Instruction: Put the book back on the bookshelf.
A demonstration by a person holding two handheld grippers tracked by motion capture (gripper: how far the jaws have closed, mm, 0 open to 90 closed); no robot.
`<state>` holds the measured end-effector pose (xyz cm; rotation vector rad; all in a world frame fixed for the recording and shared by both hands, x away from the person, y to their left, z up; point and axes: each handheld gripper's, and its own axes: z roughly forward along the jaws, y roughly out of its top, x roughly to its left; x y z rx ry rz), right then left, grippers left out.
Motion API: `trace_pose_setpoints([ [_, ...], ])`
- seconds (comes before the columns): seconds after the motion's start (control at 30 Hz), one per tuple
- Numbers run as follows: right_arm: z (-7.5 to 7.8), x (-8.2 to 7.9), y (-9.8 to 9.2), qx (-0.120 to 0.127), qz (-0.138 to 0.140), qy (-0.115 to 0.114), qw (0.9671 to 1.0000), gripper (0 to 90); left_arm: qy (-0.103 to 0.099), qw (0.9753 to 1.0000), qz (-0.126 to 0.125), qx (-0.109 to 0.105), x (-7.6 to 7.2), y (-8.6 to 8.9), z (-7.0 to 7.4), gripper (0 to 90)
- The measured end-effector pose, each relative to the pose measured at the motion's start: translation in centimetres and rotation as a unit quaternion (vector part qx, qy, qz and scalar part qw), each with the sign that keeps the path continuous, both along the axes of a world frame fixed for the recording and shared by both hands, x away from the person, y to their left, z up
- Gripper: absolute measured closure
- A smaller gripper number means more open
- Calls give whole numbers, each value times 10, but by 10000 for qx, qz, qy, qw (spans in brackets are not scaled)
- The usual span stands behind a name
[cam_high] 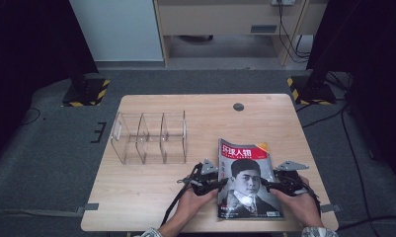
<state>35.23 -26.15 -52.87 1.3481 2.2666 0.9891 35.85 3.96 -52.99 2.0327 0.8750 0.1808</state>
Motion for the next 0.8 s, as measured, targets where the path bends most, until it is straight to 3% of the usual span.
trace_pose_setpoints([
  [0.2,-1,0,4,7,76,-29,10000,358,72,9999,-18,-144,2,1,2,605],
  [0.3,-1,-1,4,16,138,-42,9999,357,283,9990,91,-329,5,0,3,554],
  [0.4,-1,-1,4,14,146,-41,9999,357,164,9996,-2,-227,5,0,7,527],
  [0.67,0,2,5,38,174,-1,9998,406,242,9995,-97,-180,9,-3,7,401],
  [0.73,0,2,4,51,148,-8,9999,414,168,9995,-269,-35,11,-6,10,361],
  [0.8,0,3,4,60,157,6,9999,418,179,9992,-362,-49,13,-7,12,332],
])
